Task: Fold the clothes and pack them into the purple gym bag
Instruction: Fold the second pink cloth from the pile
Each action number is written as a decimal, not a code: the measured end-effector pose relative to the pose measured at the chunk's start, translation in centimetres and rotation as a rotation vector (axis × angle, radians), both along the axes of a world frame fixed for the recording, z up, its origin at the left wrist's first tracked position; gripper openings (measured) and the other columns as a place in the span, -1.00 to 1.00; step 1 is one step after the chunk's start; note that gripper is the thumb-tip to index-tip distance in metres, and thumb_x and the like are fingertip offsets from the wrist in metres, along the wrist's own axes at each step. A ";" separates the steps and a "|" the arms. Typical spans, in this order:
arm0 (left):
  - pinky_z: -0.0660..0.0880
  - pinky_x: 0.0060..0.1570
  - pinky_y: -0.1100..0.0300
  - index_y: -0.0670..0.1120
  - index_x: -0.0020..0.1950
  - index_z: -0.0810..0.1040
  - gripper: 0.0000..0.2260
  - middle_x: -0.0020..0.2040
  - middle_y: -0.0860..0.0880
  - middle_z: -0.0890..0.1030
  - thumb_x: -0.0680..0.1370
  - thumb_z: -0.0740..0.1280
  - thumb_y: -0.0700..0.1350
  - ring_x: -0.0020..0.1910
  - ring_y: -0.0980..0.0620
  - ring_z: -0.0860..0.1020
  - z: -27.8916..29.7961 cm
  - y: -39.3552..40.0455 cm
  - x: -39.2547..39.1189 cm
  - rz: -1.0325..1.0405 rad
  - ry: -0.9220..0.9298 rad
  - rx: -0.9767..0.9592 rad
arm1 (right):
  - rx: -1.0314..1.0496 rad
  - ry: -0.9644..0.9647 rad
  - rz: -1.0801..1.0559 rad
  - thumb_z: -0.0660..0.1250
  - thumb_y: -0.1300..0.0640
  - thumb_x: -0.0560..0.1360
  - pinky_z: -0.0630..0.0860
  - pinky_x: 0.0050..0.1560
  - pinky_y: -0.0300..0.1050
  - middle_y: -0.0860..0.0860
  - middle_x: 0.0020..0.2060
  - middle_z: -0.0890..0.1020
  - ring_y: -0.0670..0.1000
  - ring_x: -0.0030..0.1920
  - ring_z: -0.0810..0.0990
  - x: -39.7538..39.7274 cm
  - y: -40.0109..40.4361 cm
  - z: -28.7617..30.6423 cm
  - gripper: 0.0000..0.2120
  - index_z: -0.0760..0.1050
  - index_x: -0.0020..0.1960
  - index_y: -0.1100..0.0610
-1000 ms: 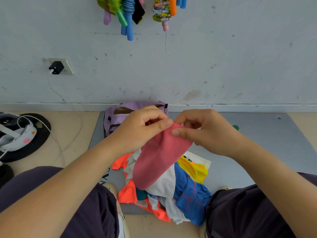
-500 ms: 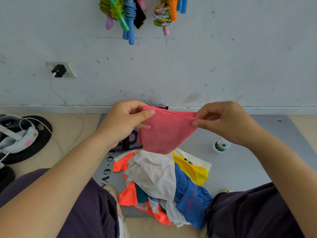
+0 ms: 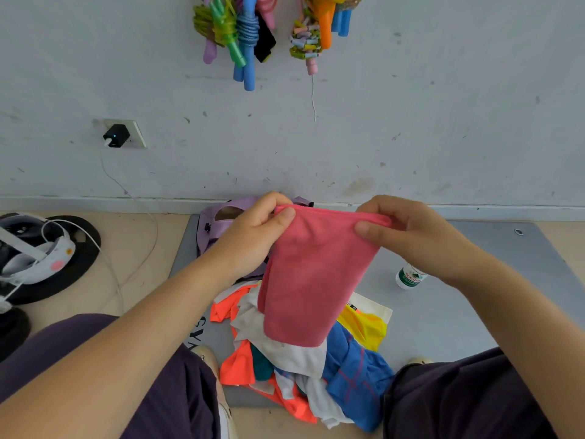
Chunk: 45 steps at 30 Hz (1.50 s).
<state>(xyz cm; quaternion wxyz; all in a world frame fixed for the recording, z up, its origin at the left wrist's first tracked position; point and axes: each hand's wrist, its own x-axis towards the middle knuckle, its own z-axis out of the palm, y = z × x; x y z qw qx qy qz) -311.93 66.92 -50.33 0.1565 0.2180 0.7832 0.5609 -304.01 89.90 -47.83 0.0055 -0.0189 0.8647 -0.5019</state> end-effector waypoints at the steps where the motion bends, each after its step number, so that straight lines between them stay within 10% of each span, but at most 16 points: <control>1: 0.29 -0.19 0.25 -0.09 -0.03 0.47 -0.86 -0.21 -0.05 0.39 0.67 0.17 -0.11 -0.21 0.09 0.33 -0.2 0.1 0.0 -0.001 -0.031 -0.026 | -0.080 -0.021 -0.004 0.34 0.09 0.55 0.47 -0.05 -0.01 0.00 -0.23 0.59 0.02 -0.18 0.53 0.0 -0.1 -0.1 -0.90 0.55 -0.09 0.10; 4: 0.29 -0.17 0.17 -0.09 -0.05 0.49 -0.83 -0.26 0.02 0.41 0.66 0.19 -0.06 -0.25 0.09 0.35 -0.2 0.3 0.2 0.069 -0.062 -0.074 | -0.098 -0.050 -0.050 0.31 -0.02 0.56 0.43 -0.21 -0.12 -0.18 -0.36 0.51 -0.13 -0.30 0.46 -0.2 -0.4 -0.5 -0.87 0.49 -0.13 0.00; 9: 0.56 -0.06 0.22 -0.06 0.14 0.66 -0.62 0.07 -0.01 0.67 0.50 0.33 0.17 0.06 0.07 0.63 1.0 0.0 0.6 -0.180 -0.570 0.481 | -0.290 0.059 -0.239 0.34 -0.15 0.45 0.39 -0.35 -0.26 -0.10 -0.35 0.52 -0.11 -0.33 0.46 -0.4 -0.2 -0.1 -0.80 0.53 -0.17 -0.02; 13: 0.58 0.08 0.15 -0.09 0.11 0.66 -0.71 0.10 -0.07 0.69 0.42 0.47 -0.05 0.11 -0.03 0.65 0.1 0.3 1.7 -0.283 -0.538 0.208 | -0.622 -0.018 -0.258 0.36 -0.22 0.45 0.53 -0.18 -0.12 0.02 -0.16 0.66 -0.02 -0.15 0.61 -0.7 0.0 -0.2 -0.65 0.63 -0.03 0.06; 16: 0.60 -0.03 0.21 -0.11 0.07 0.65 -0.73 0.03 -0.05 0.71 0.39 0.41 -0.10 0.01 0.04 0.68 -0.5 0.5 1.2 -0.117 -0.553 0.360 | -0.838 -0.227 -0.058 0.25 -0.30 0.43 0.58 0.13 -0.11 0.09 0.19 0.64 0.02 0.21 0.61 -0.8 -0.7 -0.8 -0.39 0.57 0.23 0.15; 26: 0.56 -0.10 0.22 -0.03 0.06 0.64 -0.87 -0.03 0.02 0.72 0.56 0.37 -0.05 -0.06 0.10 0.68 -0.8 0.0 -0.3 0.135 -0.289 0.255 | -0.529 -0.121 -0.224 0.39 -0.10 0.44 0.61 -0.07 -0.02 0.14 -0.02 0.71 0.05 -0.07 0.67 -0.6 -1.2 -1.8 -0.70 0.66 0.06 0.07; 32: 0.53 -0.09 0.26 0.12 0.39 0.44 -0.65 0.04 0.09 0.63 0.61 0.31 -0.03 -0.08 0.18 0.63 -0.5 -0.2 -0.8 0.248 -0.214 0.296 | -0.612 -0.150 -0.109 0.41 0.10 0.48 0.61 -0.07 -0.11 0.11 -0.02 0.71 0.05 -0.06 0.70 -0.5 -1.0 -1.6 -0.64 0.51 0.27 0.03; 36: 0.38 -0.33 0.22 0.25 0.20 0.56 -0.78 -0.30 0.08 0.51 0.62 0.28 -0.03 -0.36 0.13 0.43 -0.3 -0.7 -0.8 0.166 -0.148 0.298 | -0.573 -0.020 -0.248 0.47 0.11 0.43 0.59 -0.16 -0.15 0.10 -0.19 0.71 0.02 -0.20 0.67 -0.6 -1.0 -1.6 -0.58 0.45 0.24 -0.05; 45: 0.57 -0.04 0.27 0.06 0.02 0.64 -0.73 -0.02 0.05 0.68 0.43 0.48 -0.27 -0.06 0.12 0.62 0.1 -1.2 -1.0 -0.006 -0.080 0.238 | -0.433 -0.003 -0.116 0.52 0.16 0.37 0.56 -0.05 -0.29 0.04 -0.12 0.74 -0.05 -0.07 0.70 -0.4 -0.4 -1.3 -0.66 0.63 0.12 -0.02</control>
